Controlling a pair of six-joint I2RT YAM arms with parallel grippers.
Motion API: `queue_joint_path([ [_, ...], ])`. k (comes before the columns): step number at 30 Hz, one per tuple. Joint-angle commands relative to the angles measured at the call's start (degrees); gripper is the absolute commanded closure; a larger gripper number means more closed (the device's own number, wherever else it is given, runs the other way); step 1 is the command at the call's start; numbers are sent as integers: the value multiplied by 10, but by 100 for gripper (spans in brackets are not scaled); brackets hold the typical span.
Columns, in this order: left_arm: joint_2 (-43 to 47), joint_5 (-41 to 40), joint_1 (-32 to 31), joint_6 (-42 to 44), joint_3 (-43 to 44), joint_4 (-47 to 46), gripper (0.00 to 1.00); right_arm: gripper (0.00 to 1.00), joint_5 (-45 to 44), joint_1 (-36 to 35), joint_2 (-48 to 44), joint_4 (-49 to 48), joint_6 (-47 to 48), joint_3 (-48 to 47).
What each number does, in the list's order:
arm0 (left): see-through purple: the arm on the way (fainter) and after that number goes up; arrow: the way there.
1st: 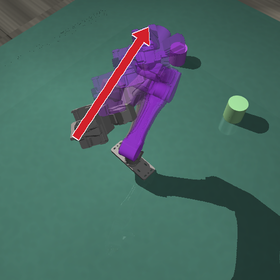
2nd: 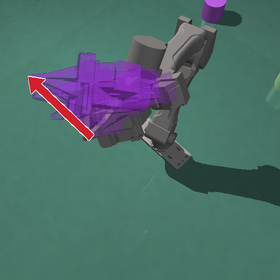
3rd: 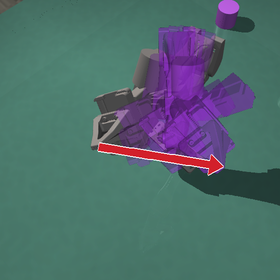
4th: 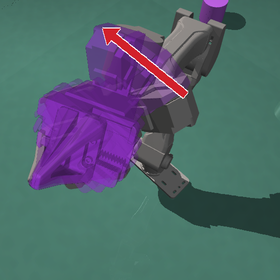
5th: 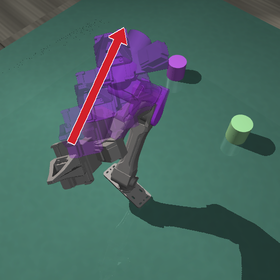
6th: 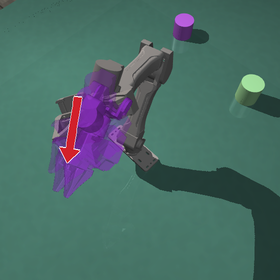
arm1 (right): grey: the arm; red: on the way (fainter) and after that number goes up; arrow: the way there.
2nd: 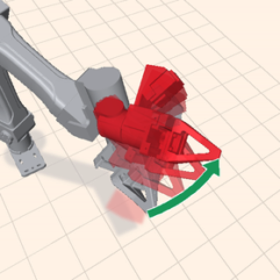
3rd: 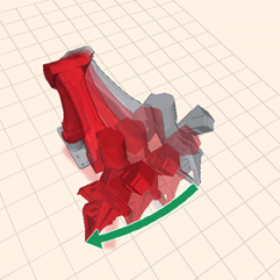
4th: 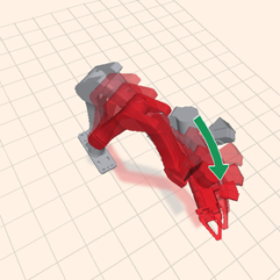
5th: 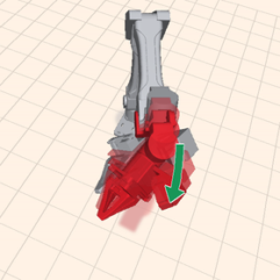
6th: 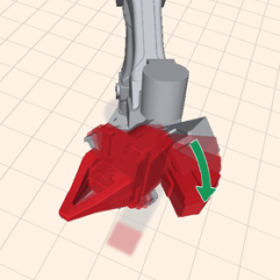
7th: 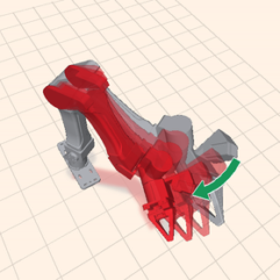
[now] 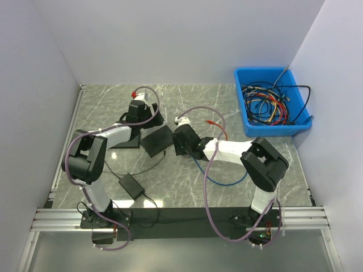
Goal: Insert the plug into the switch port
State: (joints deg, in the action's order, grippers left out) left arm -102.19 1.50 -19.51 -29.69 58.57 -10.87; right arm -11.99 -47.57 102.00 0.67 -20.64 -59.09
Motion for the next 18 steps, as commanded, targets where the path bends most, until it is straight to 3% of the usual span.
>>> queue_joint_path([
  [1,47,-39,14,-18,23,33,14,54,6,-40,-20,-3,-43,-30],
  [6,113,-64,14,-22,-11,45,13,53,4,-75,-4,14,-113,-62],
  [18,188,-68,14,-22,-67,61,15,53,-128,-107,108,171,-217,-199],
])
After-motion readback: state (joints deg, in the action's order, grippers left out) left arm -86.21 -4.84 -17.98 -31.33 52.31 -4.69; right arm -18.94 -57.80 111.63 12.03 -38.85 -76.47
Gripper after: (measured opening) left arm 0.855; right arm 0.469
